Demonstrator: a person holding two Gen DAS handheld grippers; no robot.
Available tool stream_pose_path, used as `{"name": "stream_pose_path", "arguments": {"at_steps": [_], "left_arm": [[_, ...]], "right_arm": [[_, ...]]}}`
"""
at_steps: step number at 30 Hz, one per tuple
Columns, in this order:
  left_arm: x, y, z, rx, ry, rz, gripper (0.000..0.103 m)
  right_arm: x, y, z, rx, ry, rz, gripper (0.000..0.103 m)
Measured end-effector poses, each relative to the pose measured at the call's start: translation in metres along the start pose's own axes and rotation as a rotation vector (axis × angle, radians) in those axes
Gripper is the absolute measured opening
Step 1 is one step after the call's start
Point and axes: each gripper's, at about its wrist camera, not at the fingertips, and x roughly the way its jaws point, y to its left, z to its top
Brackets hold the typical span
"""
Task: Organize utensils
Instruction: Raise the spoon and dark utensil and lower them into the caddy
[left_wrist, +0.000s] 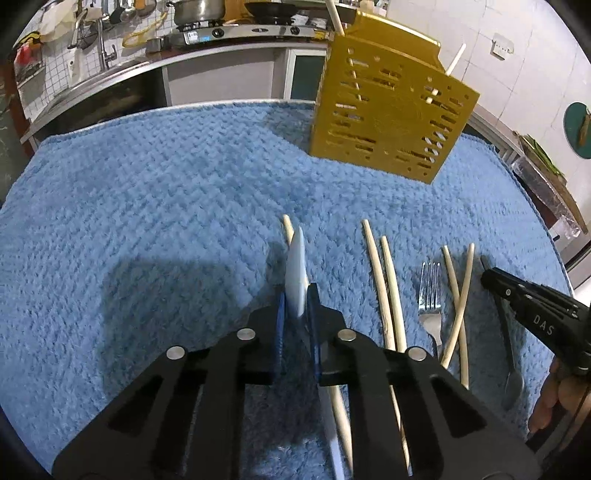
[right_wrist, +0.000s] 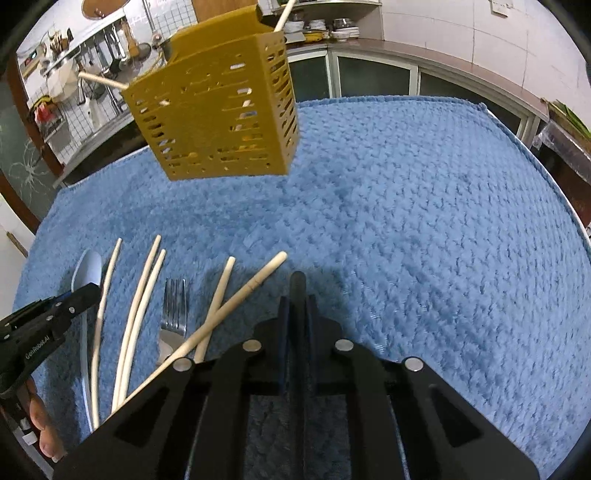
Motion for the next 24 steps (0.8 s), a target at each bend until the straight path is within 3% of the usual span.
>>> {"name": "stream_pose_path", "arguments": {"at_steps": [7,24], "left_arm": [[-0.016,-0.001,0.005,0.004,-0.051,0.0,0.007],[-0.068,-0.004,0.007,0.02,-0.239,-0.076,0.004]], "right_arm": [[-0.012,-0.011,0.002,0.029,-0.048,0.037,0.009],[-0.074,-0.019,0.004,0.032,-0.3,0.143,0.009]]}}
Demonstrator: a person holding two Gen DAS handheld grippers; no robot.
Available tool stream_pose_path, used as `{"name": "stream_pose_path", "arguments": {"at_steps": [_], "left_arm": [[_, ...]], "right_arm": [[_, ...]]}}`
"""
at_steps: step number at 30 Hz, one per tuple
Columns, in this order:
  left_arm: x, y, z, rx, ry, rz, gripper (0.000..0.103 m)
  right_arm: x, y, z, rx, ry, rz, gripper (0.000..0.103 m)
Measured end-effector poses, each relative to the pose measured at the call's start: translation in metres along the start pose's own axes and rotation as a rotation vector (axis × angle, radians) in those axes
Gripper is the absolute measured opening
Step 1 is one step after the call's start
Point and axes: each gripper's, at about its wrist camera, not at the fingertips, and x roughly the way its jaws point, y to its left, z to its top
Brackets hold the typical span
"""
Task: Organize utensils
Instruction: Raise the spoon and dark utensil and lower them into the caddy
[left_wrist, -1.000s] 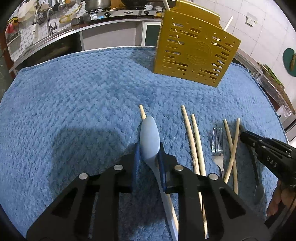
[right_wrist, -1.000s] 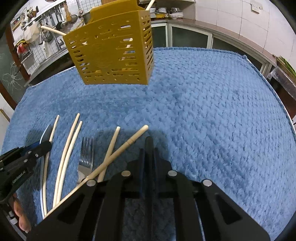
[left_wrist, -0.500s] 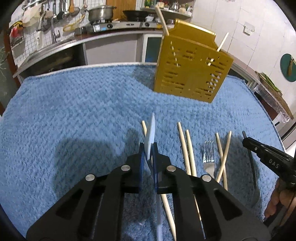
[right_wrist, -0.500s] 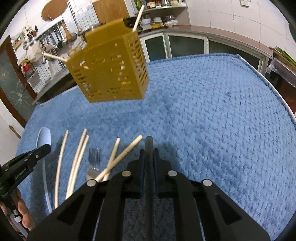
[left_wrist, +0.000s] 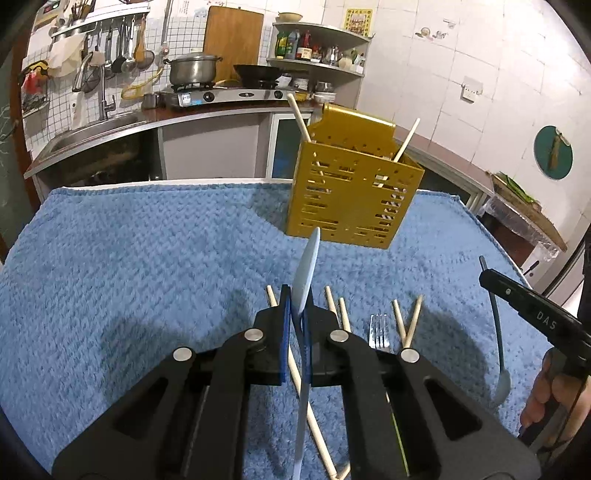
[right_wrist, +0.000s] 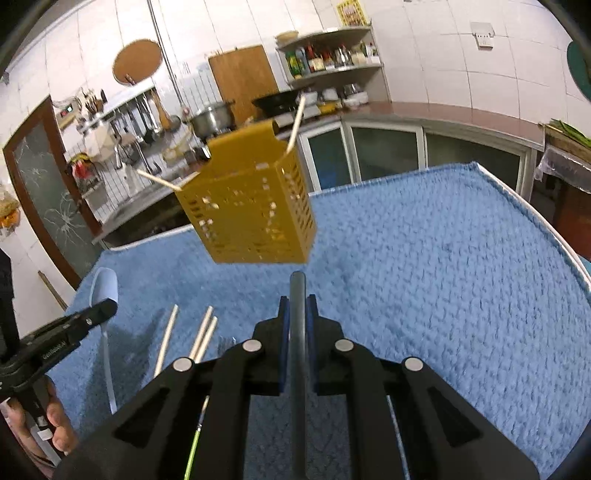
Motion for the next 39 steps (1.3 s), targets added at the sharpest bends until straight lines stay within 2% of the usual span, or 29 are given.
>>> {"name": "stream_pose_path", "arguments": {"at_steps": [11,20,28,39], "left_arm": [[-0.007,0.005,0.0,-0.02,-0.021,-0.031,0.004],[-0.018,0.01,0.015,-0.039,-0.06,-0.058,0.004],[-0.03,-0.005,0.047,-0.013,-0.136,-0.105,0.004],[-0.035,-0.02,0.117,0.006,-0.307,-0.144,0.004]], "right_arm": [[-0.013,0.006,0.005,-0.004,-0.02,0.039,0.009],[-0.023,0.005,0.014,0.002,-0.064,0.057,0.009],[-0.029,0.01,0.033,-0.014,-0.128,0.065,0.009],[-0.023,0.017,0.1,-0.038,-0.308,0.104,0.009]]}}
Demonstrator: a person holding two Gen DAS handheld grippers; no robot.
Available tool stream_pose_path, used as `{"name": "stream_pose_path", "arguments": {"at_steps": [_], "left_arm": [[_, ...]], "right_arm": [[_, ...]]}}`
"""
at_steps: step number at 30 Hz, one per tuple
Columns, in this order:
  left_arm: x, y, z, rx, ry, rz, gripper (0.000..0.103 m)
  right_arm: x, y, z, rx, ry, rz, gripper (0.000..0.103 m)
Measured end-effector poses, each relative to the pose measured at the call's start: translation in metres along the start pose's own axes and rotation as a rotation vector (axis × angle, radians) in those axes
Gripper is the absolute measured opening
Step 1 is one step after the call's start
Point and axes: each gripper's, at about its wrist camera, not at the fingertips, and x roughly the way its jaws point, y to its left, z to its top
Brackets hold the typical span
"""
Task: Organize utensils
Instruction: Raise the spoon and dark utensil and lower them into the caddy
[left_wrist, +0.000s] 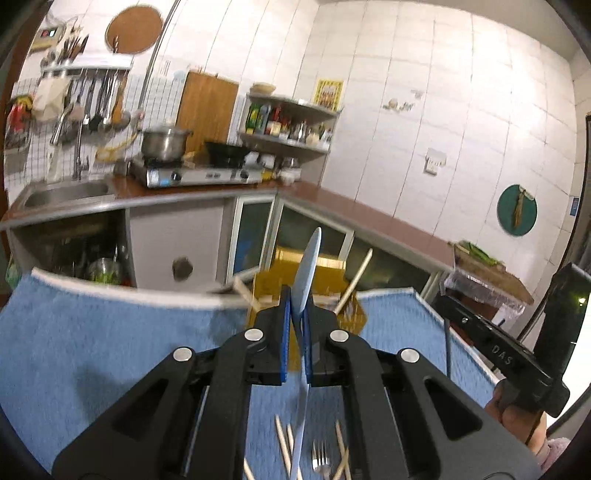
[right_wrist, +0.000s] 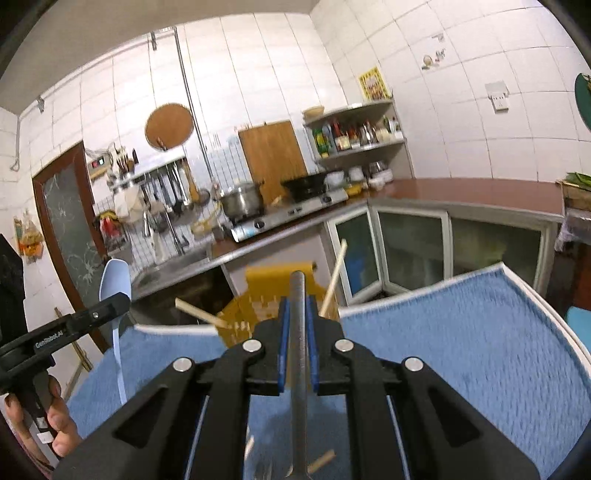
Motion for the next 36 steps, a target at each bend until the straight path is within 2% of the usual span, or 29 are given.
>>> {"name": "stream_pose_path", "arguments": {"at_steps": [3,9,16,19,24,36], "left_arm": [[0.01,-0.004,0.016,0.017,-0.035,-0.005,0.004],[0.054,-0.011,0.049,0.044,-0.096,-0.016,0.004],[0.107,-0.014,0.07,0.069,-0.197,0.034,0.004],[0.128,-0.012,0.068,0.065,-0.225,0.068,0.004],[0.158,-0.002,0.058,0.06,-0.214,0.092,0.004],[0.185,0.011,0.03,0.041,-0.189,0.091,0.004]], "right_arm": [[0.012,0.001,0.018,-0.007,-0.053,0.008,0.009],[0.043,-0.005,0.053,0.008,-0.185,0.026,0.009],[0.089,-0.004,0.071,0.027,-0.284,0.033,0.009],[0.105,-0.002,0.066,0.007,-0.301,0.024,0.009],[0.126,0.0,0.056,-0.032,-0.311,0.022,0.009],[0.142,0.009,0.034,-0.103,-0.305,0.006,0.009]]}}
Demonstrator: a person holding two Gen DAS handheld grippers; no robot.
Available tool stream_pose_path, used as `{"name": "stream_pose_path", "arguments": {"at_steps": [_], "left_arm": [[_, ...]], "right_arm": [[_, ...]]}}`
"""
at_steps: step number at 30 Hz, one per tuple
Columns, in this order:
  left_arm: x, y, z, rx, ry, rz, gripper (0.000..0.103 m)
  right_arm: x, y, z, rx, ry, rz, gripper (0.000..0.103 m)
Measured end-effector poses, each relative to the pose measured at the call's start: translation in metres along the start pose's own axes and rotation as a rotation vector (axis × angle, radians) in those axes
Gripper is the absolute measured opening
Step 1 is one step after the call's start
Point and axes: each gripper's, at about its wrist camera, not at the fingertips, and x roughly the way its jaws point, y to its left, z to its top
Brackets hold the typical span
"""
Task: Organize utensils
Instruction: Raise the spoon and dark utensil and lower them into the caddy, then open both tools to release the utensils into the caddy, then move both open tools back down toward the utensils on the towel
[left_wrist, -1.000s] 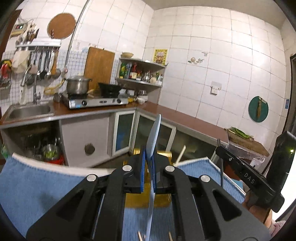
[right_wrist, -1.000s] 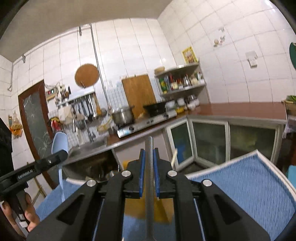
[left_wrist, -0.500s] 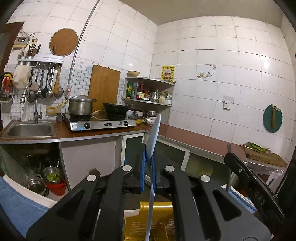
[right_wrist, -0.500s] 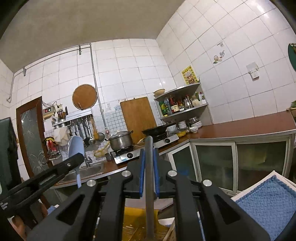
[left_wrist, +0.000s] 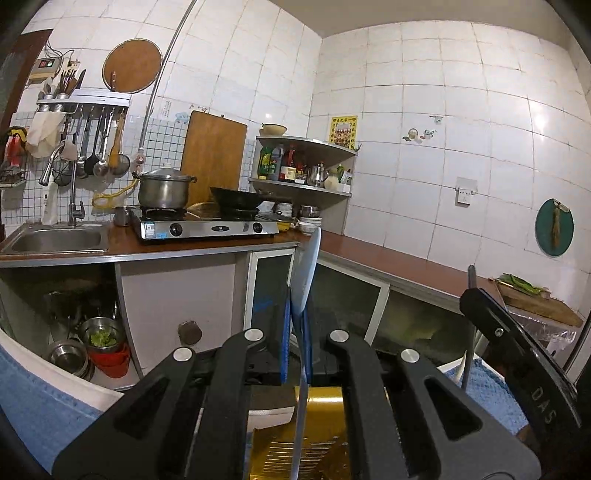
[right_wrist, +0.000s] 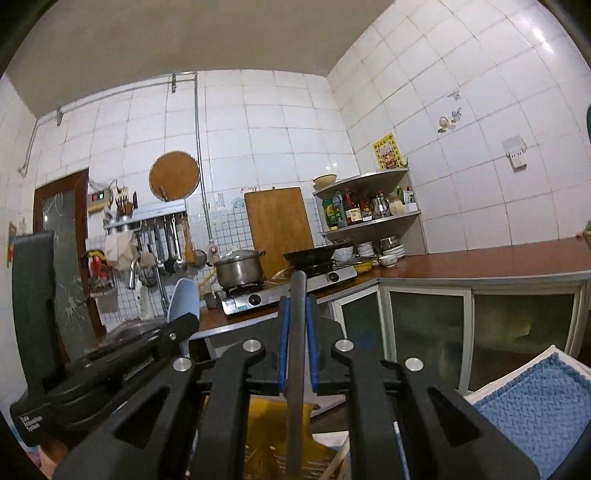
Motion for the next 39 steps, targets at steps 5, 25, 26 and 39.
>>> {"name": "stream_pose_path", "arguments": {"at_steps": [5,25,26,39], "left_arm": [[0.003,0.004,-0.012,-0.004,0.022,0.003,0.004],[-0.119,0.028,-0.02,0.042,0.155,0.122,0.048],[-0.127,0.03,-0.02,0.042,0.158,0.13,0.053],[-0.228,0.053,-0.057,0.015,0.252,0.198,0.084]], "right_arm": [[0.001,-0.004,-0.012,0.015,0.026,-0.008,0.009],[-0.073,0.004,-0.024,0.022,0.298,-0.023,0.05],[-0.08,0.006,-0.023,0.02,0.309,-0.026,0.05],[-0.162,0.029,-0.043,-0.007,0.436,-0.043,0.053]]}}
